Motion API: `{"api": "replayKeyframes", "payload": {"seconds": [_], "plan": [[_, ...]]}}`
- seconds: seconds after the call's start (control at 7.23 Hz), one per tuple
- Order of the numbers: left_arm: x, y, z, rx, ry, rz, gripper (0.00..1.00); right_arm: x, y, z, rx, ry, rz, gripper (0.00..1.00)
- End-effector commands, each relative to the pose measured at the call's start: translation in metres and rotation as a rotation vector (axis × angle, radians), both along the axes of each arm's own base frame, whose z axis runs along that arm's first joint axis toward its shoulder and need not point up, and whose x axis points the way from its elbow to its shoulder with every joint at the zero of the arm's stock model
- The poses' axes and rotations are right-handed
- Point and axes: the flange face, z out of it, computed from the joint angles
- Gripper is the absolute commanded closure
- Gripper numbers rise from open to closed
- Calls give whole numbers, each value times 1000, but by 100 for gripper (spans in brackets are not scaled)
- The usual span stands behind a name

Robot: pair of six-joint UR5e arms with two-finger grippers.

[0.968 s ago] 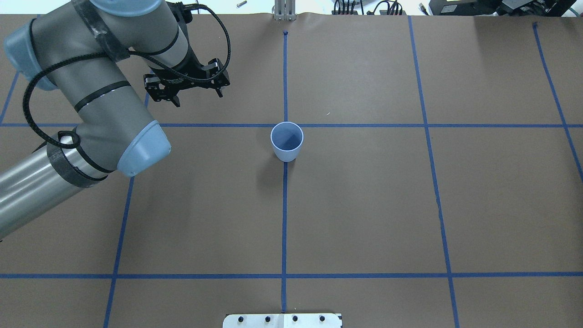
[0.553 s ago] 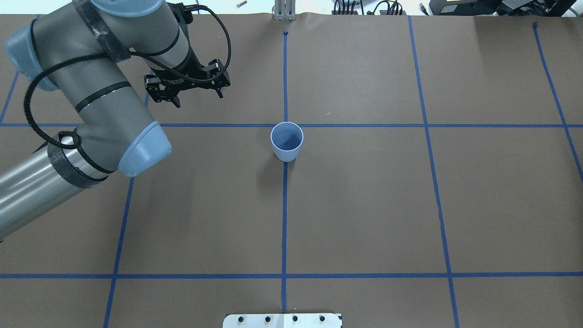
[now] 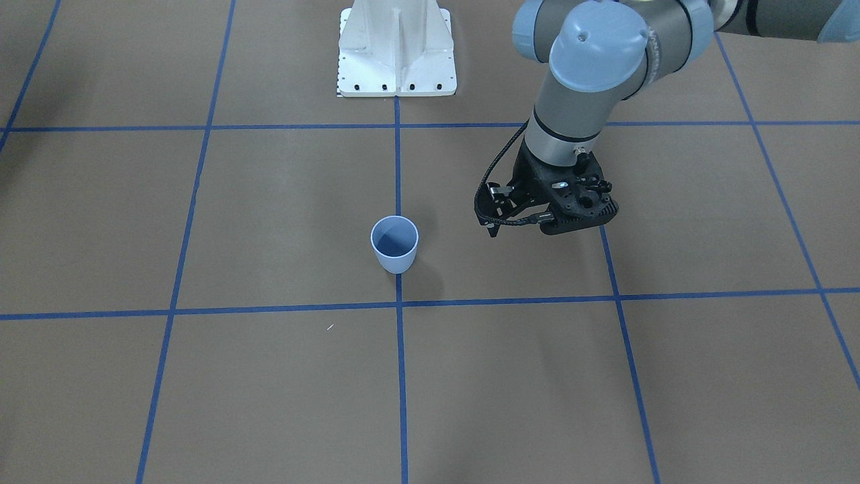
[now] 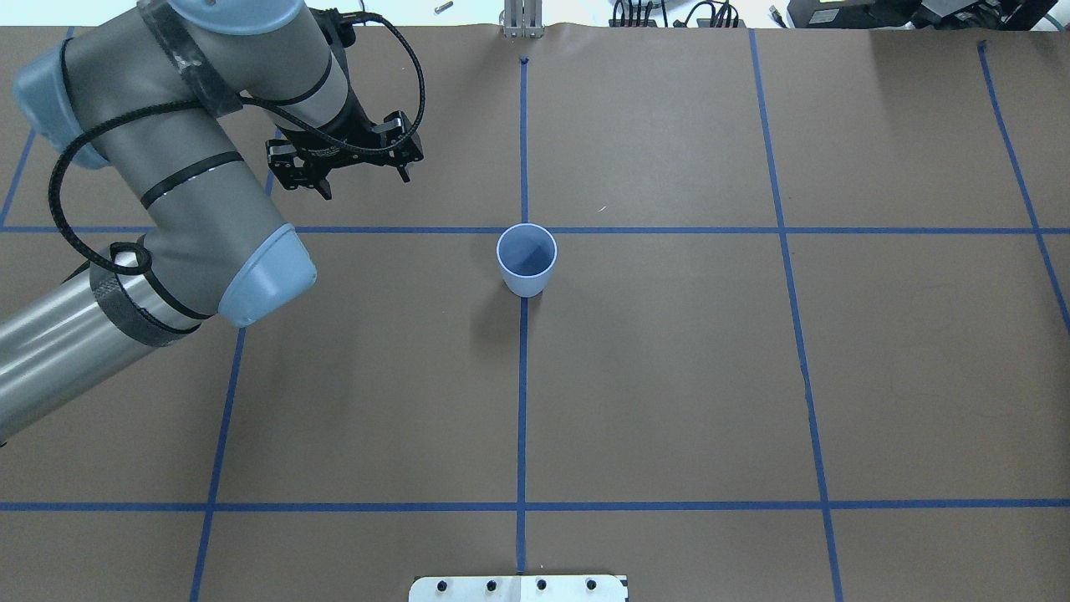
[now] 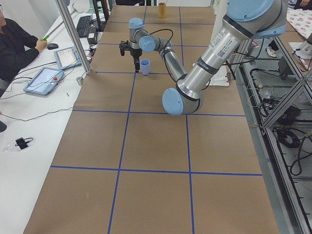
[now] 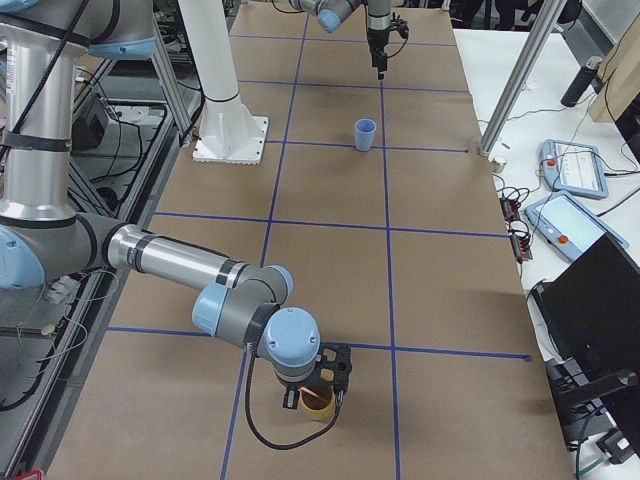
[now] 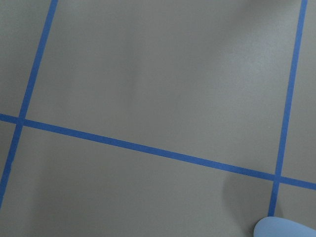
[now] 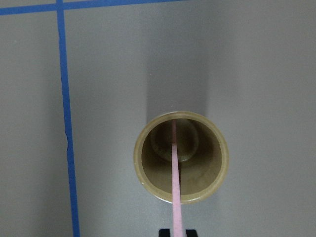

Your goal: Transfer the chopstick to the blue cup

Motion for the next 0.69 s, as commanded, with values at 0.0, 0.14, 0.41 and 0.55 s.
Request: {"api": "replayKeyframes", "payload": {"seconds": [0.0,0.14,0.41,0.55], "plan": [[-1,0,0,0,1,0,1,1,-1,-2,4,2,1,79],[0,1,0,1,0,0,1,1,-1,-7,13,4,1,70],[-1,0,1,-1,0,0,1,0,3,-10,18,6,1,55],[-1,0,0,-1,0,0,1,0,3,-11,19,7,1,53]]}}
